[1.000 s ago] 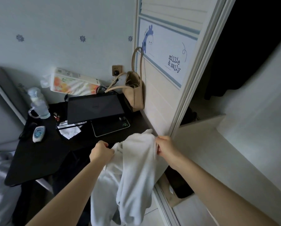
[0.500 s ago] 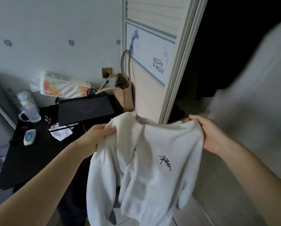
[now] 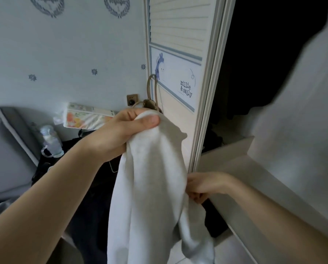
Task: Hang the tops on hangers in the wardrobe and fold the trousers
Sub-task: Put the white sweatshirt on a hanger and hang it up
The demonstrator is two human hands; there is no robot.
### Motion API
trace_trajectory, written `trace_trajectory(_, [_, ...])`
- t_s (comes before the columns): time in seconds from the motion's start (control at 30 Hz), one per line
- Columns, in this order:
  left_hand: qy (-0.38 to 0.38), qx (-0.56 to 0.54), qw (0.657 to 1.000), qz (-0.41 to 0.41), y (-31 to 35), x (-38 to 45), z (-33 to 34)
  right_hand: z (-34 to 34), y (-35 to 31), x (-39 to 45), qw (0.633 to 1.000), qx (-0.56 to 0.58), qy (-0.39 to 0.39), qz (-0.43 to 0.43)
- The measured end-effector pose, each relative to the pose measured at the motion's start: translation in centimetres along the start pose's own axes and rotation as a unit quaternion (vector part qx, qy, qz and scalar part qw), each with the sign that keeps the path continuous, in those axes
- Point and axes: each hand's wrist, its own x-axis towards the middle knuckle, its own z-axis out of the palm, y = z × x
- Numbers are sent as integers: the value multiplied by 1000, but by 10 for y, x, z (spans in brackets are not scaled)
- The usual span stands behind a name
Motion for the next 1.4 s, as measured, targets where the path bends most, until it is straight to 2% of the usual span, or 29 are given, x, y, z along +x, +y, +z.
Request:
trace_trajectory(0.1, [3,-9,1000,5,4,-5,-10,6,-15,15,991,-115,18,-69])
trace_trajectory(0.17, [3,-16,1000,4,5,-11,-17,13,-22,22,980,-137,21,-144])
trace_trajectory(0.27, [6,-10,1000,-7,6,-19,-30,26,-31,27,976,-141,32,-165])
trace_trajectory(0.43, [69,19,997,-27,11,-41,-67,32,-20,29,936,-204,177,-226])
trace_trajectory(0.57, [129,20,991,-28,10,-55,-87,26,-19,18,912,-161,293,-239])
trace_trajectory(0.63, [144,12,989,-18,8,-55,-87,30,-31,12,891,-93,348,-277])
trace_trajectory(0.7, [123,8,992,-14,5,-52,-82,40,-49,7,909,20,283,-305])
trace_trajectory(0.77, [84,10,996,-18,3,-49,-79,54,-63,8,934,32,215,-282])
trace_trajectory(0.87, [42,40,997,-46,2,-46,-82,71,-70,17,940,-47,224,-254])
trace_trajectory(1.0, [66,109,984,-123,3,-49,-100,70,-60,10,931,36,259,-255])
trace_trajectory(1.13, [112,186,944,-247,-12,-52,-116,48,-61,-22,905,159,309,-245])
trace_trajectory(1.17, [116,238,927,-268,-17,-49,-113,43,-65,-33,901,172,313,-246])
trace_trajectory(1.27, [49,427,859,-279,-26,-36,-83,37,-78,-61,905,182,285,-257])
trace_trajectory(1.3, [19,435,861,-264,-24,-30,-66,37,-82,-68,906,184,284,-256])
trace_trajectory(1.4, [-76,372,902,-206,-15,-12,-15,34,-93,-86,894,181,323,-251])
